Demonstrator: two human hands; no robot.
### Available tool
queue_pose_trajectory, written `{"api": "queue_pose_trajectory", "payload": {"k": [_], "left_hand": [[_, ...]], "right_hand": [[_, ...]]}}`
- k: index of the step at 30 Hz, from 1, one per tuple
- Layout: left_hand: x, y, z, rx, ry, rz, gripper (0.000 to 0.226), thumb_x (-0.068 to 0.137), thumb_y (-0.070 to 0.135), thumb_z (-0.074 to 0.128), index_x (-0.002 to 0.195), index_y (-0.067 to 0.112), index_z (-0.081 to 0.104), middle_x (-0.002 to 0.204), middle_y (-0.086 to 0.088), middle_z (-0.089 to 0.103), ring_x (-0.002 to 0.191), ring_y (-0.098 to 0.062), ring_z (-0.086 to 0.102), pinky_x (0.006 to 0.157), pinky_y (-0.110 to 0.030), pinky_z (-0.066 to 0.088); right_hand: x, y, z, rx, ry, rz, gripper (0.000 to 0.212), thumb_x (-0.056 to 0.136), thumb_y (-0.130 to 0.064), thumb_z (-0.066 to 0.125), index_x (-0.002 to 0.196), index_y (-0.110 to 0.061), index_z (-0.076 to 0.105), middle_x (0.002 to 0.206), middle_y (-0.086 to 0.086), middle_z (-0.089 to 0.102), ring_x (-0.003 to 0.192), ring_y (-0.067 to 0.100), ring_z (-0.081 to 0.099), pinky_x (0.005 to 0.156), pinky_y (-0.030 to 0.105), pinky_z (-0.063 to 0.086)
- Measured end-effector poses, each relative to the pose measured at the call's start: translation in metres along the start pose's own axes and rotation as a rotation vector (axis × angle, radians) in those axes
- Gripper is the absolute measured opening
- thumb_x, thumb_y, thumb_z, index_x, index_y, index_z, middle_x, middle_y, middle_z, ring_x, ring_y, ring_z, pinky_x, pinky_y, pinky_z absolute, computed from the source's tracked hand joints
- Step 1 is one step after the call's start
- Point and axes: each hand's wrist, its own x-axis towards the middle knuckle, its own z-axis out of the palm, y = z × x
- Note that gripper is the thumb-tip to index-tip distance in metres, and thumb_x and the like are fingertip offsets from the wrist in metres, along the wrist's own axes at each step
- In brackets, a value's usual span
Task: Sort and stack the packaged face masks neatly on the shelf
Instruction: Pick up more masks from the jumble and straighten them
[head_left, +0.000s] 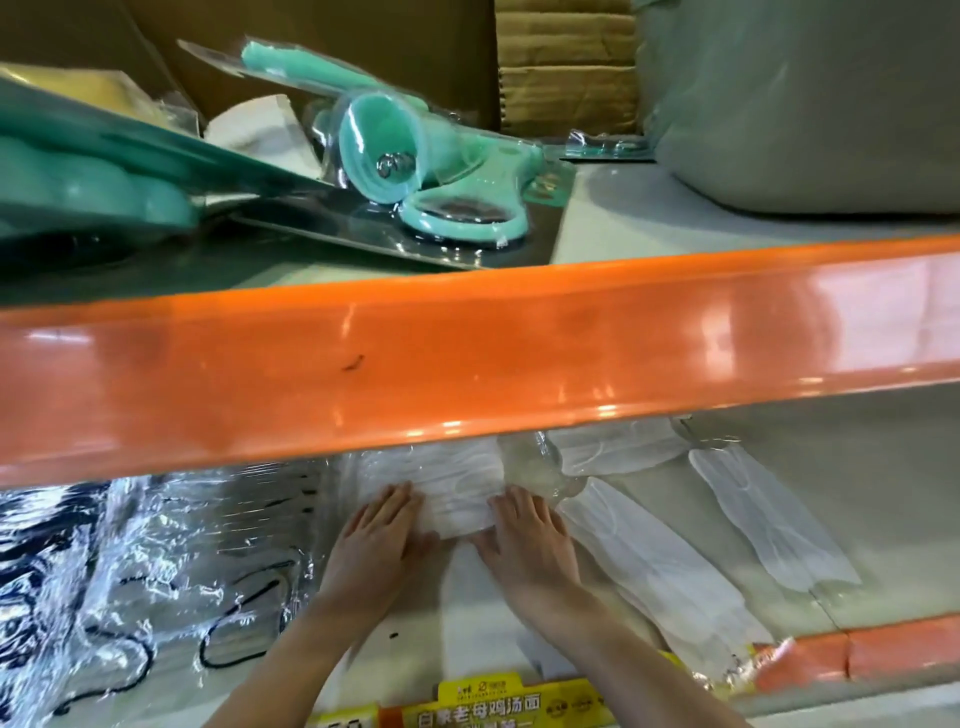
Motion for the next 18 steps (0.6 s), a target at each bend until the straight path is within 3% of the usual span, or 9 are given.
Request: {"api": "queue_pose_trajectory", "payload": {"k": [2,5,8,10,13,16,18], "left_hand": [[0.001,-0.002,-0.003,-0.013,0.002,-0.030,0.122,0.055,0.079,-0.034,0.151,0.026,0.021,0.159,0.010,0.010,0.146,-0.007,0.004,0.114,-0.023,0.003],[0.000,0.004,-0.010,-0.001,-0.007,-0.061,0.099,0.070,0.068,-0.013,0.149,0.024,0.025,0.159,0.006,0.015,0.146,-0.010,0.009,0.116,-0.027,0.008],[-0.001,0.015,-0.014,-0.015,0.007,-0.123,0.060,0.095,0.048,0.018,0.145,0.019,0.031,0.158,-0.003,0.018,0.147,-0.021,0.010,0.116,-0.036,0.016],[-0.001,0.027,-0.014,0.009,0.000,-0.181,0.047,0.100,0.028,0.030,0.145,0.015,0.027,0.158,-0.009,0.013,0.147,-0.027,0.006,0.116,-0.040,0.017],[0.001,0.051,-0.010,-0.018,0.037,-0.236,0.051,0.099,0.022,0.026,0.148,0.011,0.020,0.158,-0.013,0.011,0.147,-0.030,0.003,0.117,-0.042,0.013],[0.004,0.082,-0.006,-0.103,0.092,-0.178,0.052,0.097,0.023,0.026,0.148,0.012,0.027,0.158,-0.008,0.018,0.147,-0.026,0.008,0.116,-0.040,0.013],[0.002,0.104,-0.004,-0.136,0.085,-0.125,0.050,0.096,0.016,0.036,0.145,0.013,0.033,0.156,-0.005,0.025,0.146,-0.025,0.016,0.115,-0.039,0.018]], "right_hand": [[0.000,-0.003,0.001,0.005,0.019,-0.007,0.040,0.094,-0.040,0.045,0.127,-0.018,0.049,0.138,0.003,0.042,0.127,0.024,0.040,0.104,0.035,0.031],[0.000,-0.007,0.004,-0.001,-0.007,-0.010,0.037,0.096,-0.036,0.036,0.125,-0.016,0.049,0.135,0.004,0.042,0.124,0.024,0.040,0.103,0.035,0.032],[-0.003,-0.012,0.002,0.035,-0.017,-0.027,0.063,0.085,-0.044,0.010,0.121,-0.015,0.052,0.130,0.005,0.045,0.121,0.026,0.041,0.101,0.036,0.035],[-0.003,-0.009,0.001,0.094,-0.018,-0.032,0.075,0.075,-0.047,0.004,0.119,-0.014,0.055,0.128,0.005,0.048,0.120,0.026,0.042,0.098,0.037,0.038],[-0.004,-0.001,-0.007,0.151,-0.009,-0.016,0.059,0.085,-0.043,0.018,0.115,-0.012,0.058,0.123,0.005,0.052,0.116,0.025,0.046,0.090,0.039,0.044],[-0.007,0.016,-0.017,0.189,0.066,0.048,0.048,0.081,-0.039,0.026,0.098,-0.015,0.065,0.105,0.003,0.061,0.100,0.028,0.058,0.077,0.040,0.052],[-0.012,0.029,-0.028,0.177,0.082,0.087,0.045,0.082,-0.038,0.030,0.100,-0.017,0.065,0.107,0.002,0.061,0.102,0.027,0.058,0.081,0.040,0.049]]}}
